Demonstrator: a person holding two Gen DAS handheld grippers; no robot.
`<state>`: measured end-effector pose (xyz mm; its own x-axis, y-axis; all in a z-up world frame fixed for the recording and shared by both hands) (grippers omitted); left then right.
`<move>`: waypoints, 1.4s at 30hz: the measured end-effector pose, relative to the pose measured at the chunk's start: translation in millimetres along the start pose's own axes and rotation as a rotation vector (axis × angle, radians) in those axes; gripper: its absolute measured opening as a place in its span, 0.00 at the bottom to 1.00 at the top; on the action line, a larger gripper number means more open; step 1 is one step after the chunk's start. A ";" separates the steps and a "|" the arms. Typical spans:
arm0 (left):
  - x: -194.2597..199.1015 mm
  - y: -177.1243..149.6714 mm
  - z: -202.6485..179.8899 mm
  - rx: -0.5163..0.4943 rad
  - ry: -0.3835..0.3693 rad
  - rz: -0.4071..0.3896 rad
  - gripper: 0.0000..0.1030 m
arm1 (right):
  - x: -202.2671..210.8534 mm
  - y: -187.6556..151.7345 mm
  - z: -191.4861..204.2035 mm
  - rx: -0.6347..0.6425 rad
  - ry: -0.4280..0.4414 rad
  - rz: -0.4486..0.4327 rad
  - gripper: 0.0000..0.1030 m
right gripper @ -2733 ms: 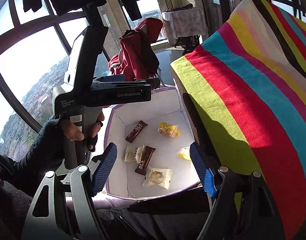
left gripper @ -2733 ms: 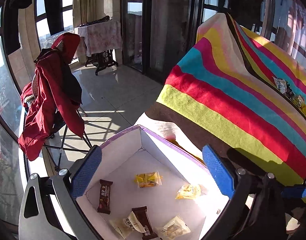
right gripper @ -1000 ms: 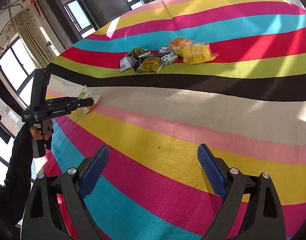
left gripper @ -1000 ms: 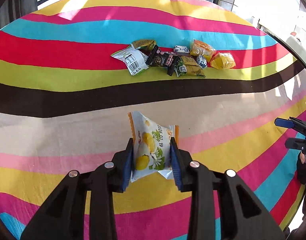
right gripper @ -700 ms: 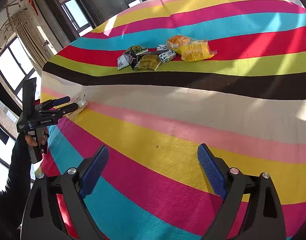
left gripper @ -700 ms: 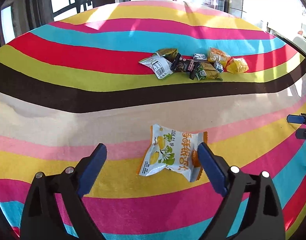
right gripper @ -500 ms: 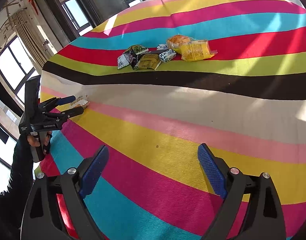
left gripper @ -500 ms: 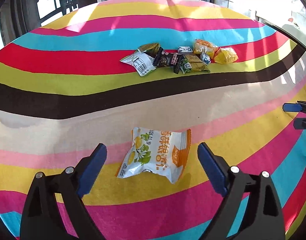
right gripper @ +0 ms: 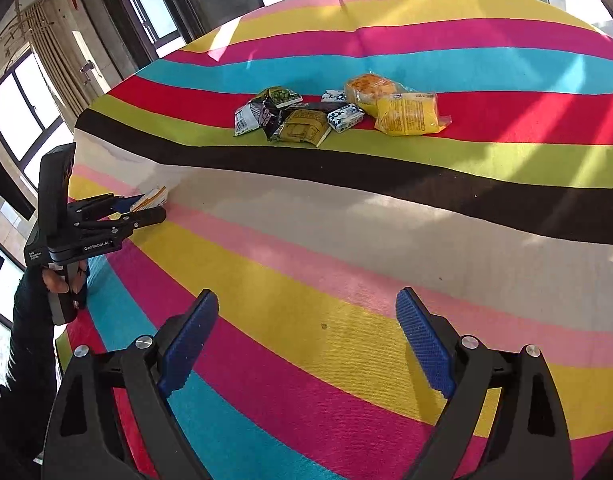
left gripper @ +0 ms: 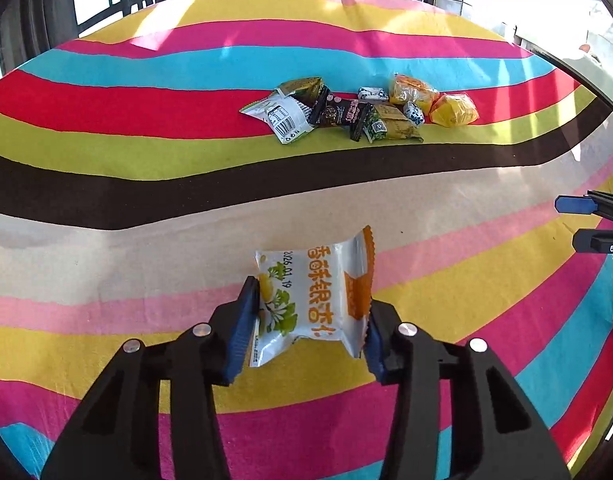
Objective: Organize snacks
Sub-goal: 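Grasp a white pastry packet with the left tool and lift it, then grasp a dark snack bag with the right tool while the left tool holds the pastry packet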
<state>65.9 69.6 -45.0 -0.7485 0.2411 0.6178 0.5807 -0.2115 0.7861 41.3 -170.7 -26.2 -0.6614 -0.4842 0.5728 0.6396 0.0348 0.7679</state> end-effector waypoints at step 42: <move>-1.1 -2.9 10.5 0.063 0.084 0.000 0.41 | 17.4 -10.3 74.8 0.101 0.055 -0.137 0.24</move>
<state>68.3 79.9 -47.7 -0.7711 0.1606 0.6162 0.5978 -0.1506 0.7874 -6.1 -114.1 -2.7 -0.7155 -0.5375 0.4463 0.5002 0.0517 0.8643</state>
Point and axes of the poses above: each gripper's, at about its wrist camera, not at the fingertips, and x roughly against the way its jaws point, z to its left, y to its top, the point moved 6 cm from there along -x, roughly the way its jaws point, and after that the axes turned 14 degrees about -z, right-handed, at the moved point
